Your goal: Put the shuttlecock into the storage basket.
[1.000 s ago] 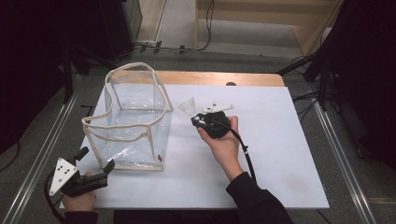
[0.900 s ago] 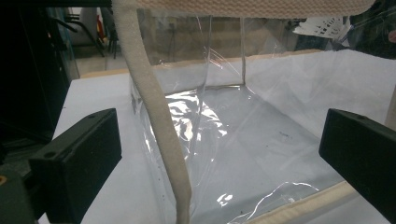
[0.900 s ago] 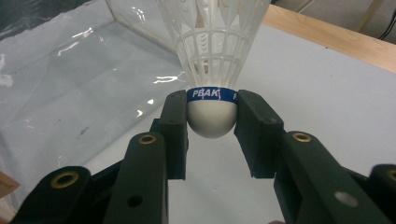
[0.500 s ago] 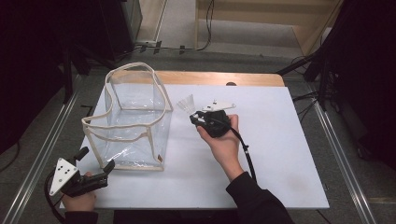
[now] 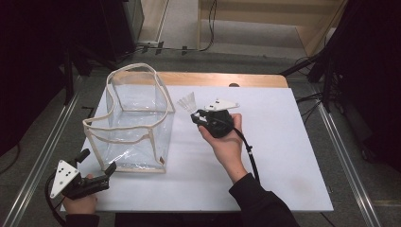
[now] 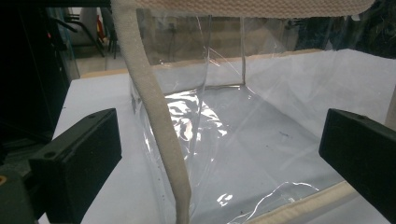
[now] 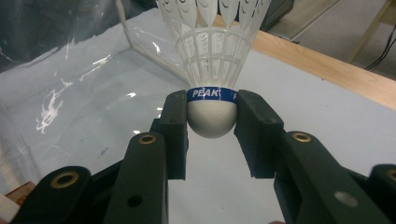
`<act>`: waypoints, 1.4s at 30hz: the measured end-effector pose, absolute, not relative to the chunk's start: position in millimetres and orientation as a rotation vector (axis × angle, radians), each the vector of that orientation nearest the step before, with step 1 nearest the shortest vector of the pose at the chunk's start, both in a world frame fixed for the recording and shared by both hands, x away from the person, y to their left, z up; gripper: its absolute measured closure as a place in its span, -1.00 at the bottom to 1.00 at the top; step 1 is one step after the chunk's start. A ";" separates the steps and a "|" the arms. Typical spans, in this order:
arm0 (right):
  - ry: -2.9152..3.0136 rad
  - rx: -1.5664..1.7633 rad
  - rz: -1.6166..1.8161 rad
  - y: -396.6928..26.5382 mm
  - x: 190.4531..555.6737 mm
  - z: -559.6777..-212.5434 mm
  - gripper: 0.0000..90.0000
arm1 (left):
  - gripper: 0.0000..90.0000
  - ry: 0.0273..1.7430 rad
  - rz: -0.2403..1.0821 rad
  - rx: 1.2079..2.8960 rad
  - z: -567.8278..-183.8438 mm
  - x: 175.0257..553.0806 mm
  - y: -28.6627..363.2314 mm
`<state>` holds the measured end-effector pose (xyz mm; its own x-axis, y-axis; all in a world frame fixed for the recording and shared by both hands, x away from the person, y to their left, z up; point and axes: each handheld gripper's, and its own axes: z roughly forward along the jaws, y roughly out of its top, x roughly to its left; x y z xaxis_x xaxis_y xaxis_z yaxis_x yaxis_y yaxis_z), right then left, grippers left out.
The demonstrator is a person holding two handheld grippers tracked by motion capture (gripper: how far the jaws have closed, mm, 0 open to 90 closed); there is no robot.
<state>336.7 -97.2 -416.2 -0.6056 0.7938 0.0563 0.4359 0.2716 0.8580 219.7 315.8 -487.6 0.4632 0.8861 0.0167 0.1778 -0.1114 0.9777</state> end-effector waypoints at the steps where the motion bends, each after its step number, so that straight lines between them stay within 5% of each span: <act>1: 2.159 1.114 1.272 -97.0 336.1 -415.1 0.40 | -1.00 0.949 0.790 1.592 -487.5 219.7 315.8; 42: 2.096 1.048 1.351 -91.7 326.1 -387.1 0.40 | -1.00 0.948 0.787 1.590 -487.5 219.6 316.1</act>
<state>326.1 -91.7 -387.1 -0.6200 0.7835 0.0410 0.3609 0.2384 0.9016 219.6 316.1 -487.5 0.4648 0.8853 0.0150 0.1777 -0.1099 0.9779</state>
